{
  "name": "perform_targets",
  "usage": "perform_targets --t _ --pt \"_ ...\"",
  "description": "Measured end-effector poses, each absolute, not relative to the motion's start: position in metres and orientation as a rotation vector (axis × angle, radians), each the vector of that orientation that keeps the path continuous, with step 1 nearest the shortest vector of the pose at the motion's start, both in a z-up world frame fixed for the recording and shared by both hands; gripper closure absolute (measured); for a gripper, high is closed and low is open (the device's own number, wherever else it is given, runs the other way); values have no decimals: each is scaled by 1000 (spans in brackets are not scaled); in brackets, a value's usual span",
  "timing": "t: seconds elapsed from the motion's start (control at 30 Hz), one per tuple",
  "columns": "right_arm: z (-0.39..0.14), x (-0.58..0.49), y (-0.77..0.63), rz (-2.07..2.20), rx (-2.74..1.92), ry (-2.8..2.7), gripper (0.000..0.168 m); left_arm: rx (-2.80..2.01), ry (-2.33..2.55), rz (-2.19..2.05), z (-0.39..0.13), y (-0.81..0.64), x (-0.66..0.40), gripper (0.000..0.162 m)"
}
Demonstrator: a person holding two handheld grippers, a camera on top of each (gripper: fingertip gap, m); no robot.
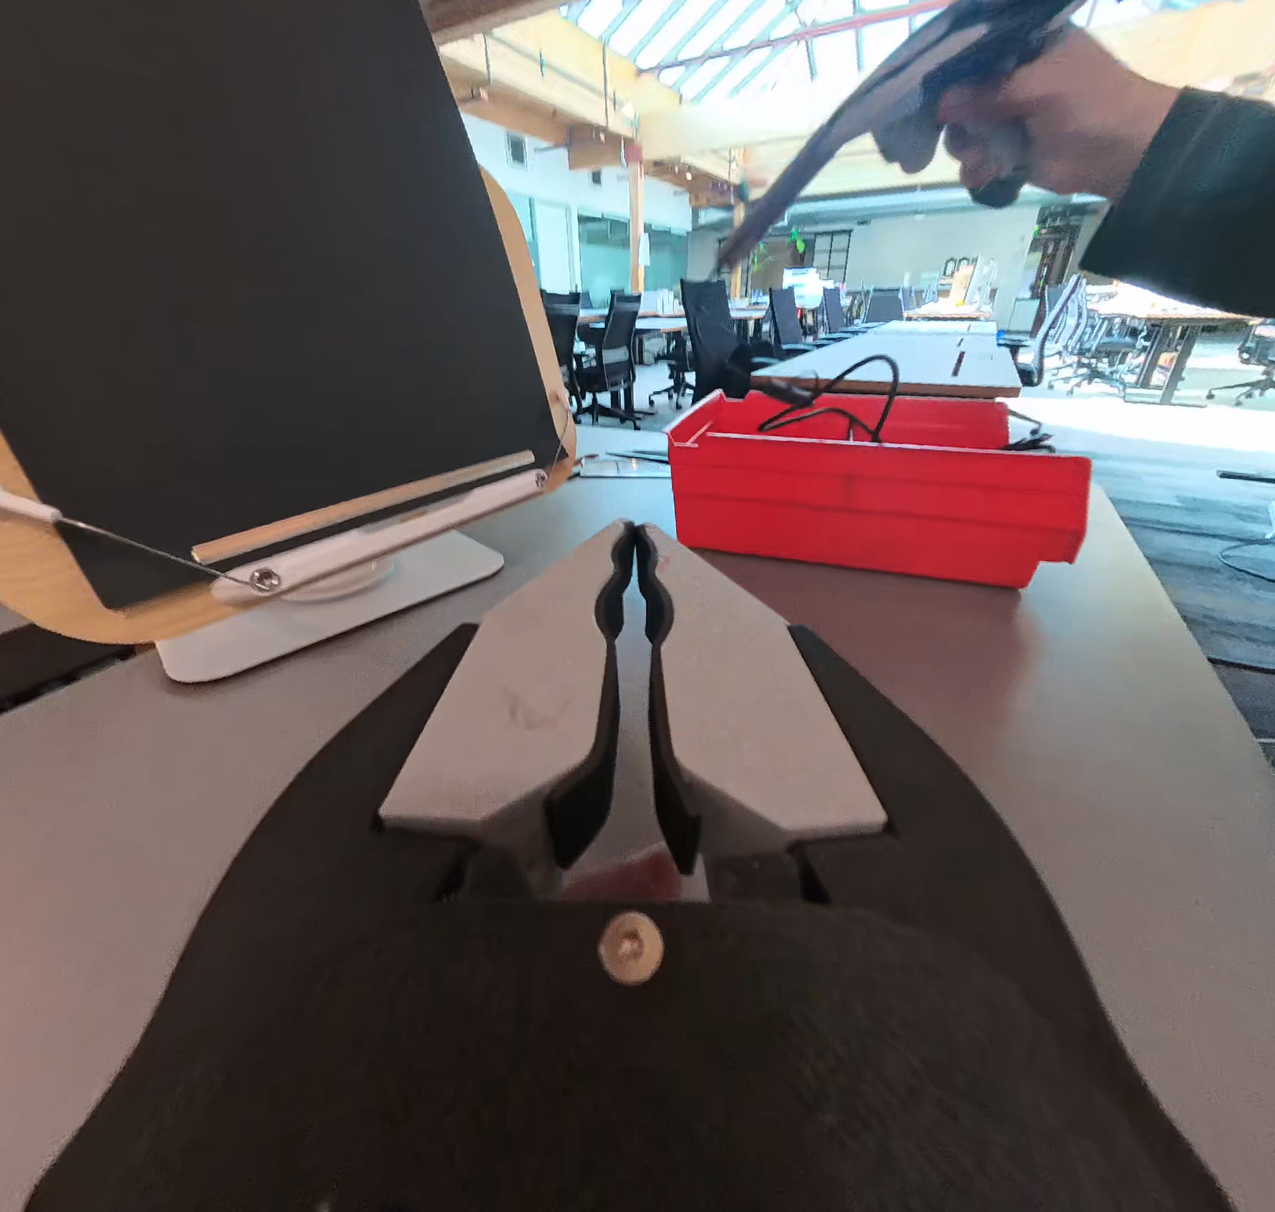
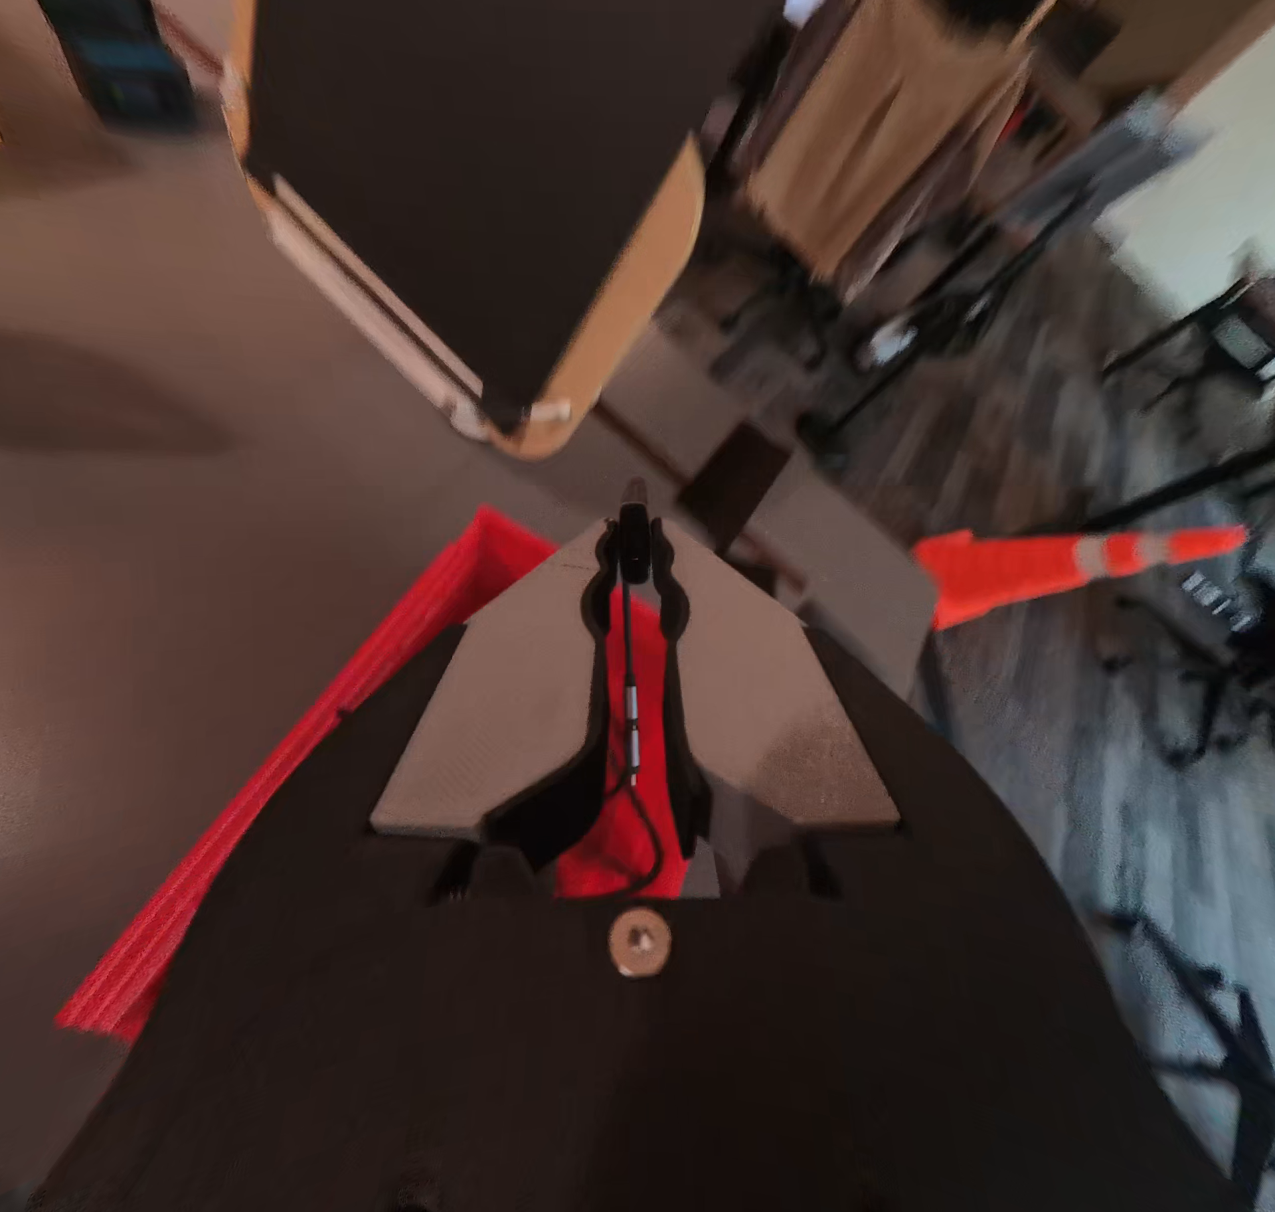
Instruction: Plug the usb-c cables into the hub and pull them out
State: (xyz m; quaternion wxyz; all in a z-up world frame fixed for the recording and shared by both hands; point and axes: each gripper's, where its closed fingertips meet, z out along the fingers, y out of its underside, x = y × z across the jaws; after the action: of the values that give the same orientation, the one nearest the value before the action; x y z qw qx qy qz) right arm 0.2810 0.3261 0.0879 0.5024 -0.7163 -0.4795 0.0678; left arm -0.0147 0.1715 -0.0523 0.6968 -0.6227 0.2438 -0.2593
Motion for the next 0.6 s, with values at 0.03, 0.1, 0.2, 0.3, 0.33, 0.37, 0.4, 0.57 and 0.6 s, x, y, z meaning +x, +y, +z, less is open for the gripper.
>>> perform_targets --t 0.03,0.1,0.2,0.3,0.33,0.37,0.4,0.57,0.6 --pt "57 286 333 170 -1838 -1174 162 -1411 550 -577 -57 173 -13 162" --pt "-4 296 337 193 -2050 -1226 160 -1441 562 -576 -63 175 -11 162" --pt "-52 314 336 109 -2212 -1262 161 -1470 561 -584 -69 176 -11 162" --pt "-48 326 331 86 -2224 -1187 156 -1538 541 -618 -80 180 -11 162" --pt "-39 328 327 98 -2196 -1153 153 -1570 545 -639 -85 181 -9 160" --pt "-28 329 323 117 -2159 -1119 150 -1595 553 -659 -89 181 -6 151" --pt "-19 329 315 149 -2124 -1085 149 -1619 565 -670 -93 180 -3 145" --pt "3 309 239 464 -1933 -1078 129 -1698 649 -542 -112 177 10 100" --pt "0 307 224 502 -1912 -1087 121 -1717 639 -524 -116 174 11 93"
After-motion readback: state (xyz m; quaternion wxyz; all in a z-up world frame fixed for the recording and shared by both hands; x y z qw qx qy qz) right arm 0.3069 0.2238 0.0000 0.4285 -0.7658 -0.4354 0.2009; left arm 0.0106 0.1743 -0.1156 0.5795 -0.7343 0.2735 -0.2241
